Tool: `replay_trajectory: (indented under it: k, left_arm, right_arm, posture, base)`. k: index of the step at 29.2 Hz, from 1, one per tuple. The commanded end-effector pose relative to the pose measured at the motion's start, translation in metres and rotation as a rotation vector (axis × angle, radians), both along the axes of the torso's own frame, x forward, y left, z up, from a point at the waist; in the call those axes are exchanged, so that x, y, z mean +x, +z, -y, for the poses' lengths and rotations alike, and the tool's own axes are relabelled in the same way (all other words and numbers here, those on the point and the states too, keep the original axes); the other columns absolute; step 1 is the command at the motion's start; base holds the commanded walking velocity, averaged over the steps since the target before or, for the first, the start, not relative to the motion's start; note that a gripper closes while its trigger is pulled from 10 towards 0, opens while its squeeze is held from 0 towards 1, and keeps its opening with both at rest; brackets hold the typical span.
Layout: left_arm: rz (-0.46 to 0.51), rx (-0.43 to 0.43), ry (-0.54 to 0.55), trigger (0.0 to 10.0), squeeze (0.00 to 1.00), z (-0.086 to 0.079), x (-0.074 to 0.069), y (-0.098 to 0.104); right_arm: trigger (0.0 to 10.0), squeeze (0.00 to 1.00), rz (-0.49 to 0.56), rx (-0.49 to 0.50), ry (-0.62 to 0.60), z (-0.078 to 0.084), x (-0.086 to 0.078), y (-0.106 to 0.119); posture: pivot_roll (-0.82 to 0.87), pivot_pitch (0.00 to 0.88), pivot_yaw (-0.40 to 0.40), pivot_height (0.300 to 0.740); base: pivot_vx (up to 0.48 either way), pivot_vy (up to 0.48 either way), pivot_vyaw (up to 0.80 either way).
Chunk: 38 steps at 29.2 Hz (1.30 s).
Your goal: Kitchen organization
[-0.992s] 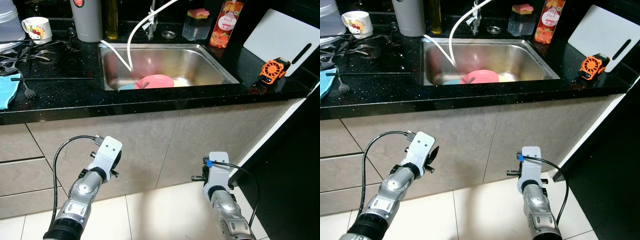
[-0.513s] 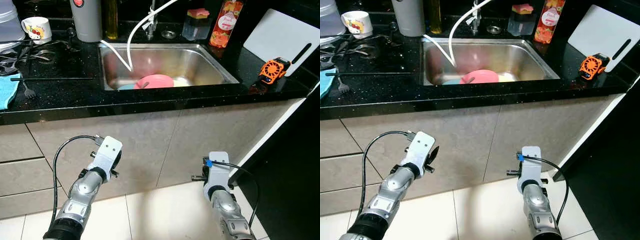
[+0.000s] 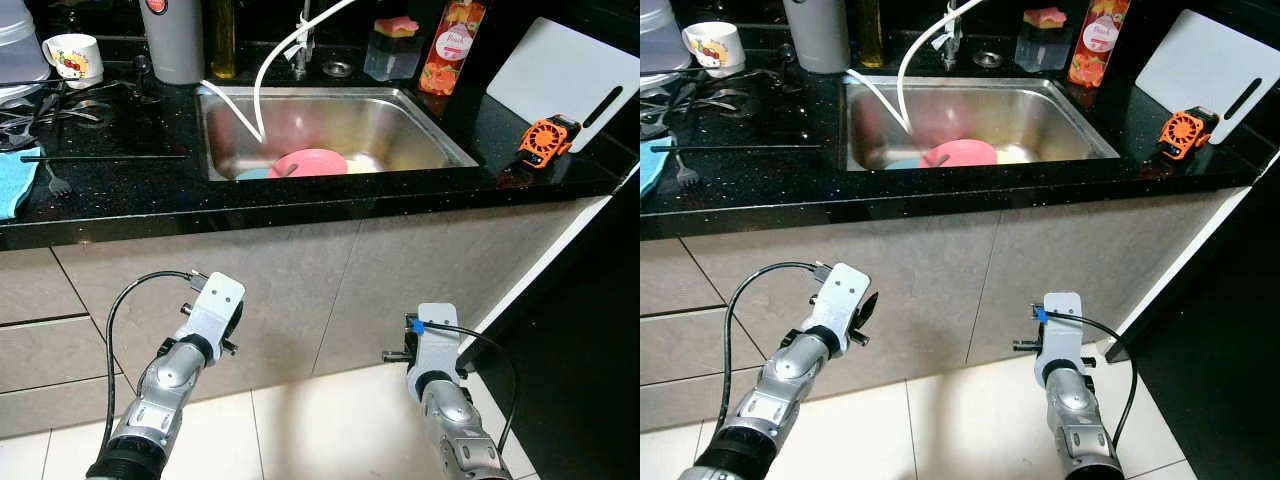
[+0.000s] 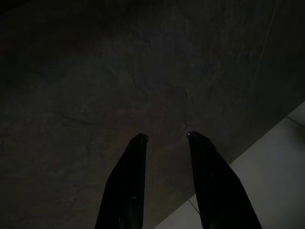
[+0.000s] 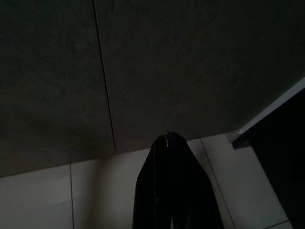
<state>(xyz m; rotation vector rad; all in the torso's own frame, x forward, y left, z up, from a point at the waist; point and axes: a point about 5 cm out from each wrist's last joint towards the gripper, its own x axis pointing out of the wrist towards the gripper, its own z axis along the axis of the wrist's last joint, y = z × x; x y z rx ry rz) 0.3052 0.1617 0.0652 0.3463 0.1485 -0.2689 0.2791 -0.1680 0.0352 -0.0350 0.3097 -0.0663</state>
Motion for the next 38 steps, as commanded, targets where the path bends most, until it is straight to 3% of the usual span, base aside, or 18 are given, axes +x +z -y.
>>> replay_trajectory:
  k: [1, 38]
  left_arm:
    - [-0.024, -0.001, -0.015, 10.0, 0.0, 0.0055, -0.0017, -0.0055]
    - [-0.023, 0.002, -0.017, 10.0, 0.0, 0.0069, 0.001, -0.0042]
  right_arm:
    - [10.0, 0.0, -0.012, -0.003, -0.001, 0.0018, 0.0, -0.0018]
    - [10.0, 0.0, -0.004, -0.008, -0.003, 0.0027, 0.0035, 0.0007]
  posture:
    - [0.13, 0.042, -0.092, 0.74]
    - [0.13, 0.048, -0.093, 0.74]
  base:
    - [0.0, 0.0, 0.0]
    - [0.0, 0.0, 0.0]
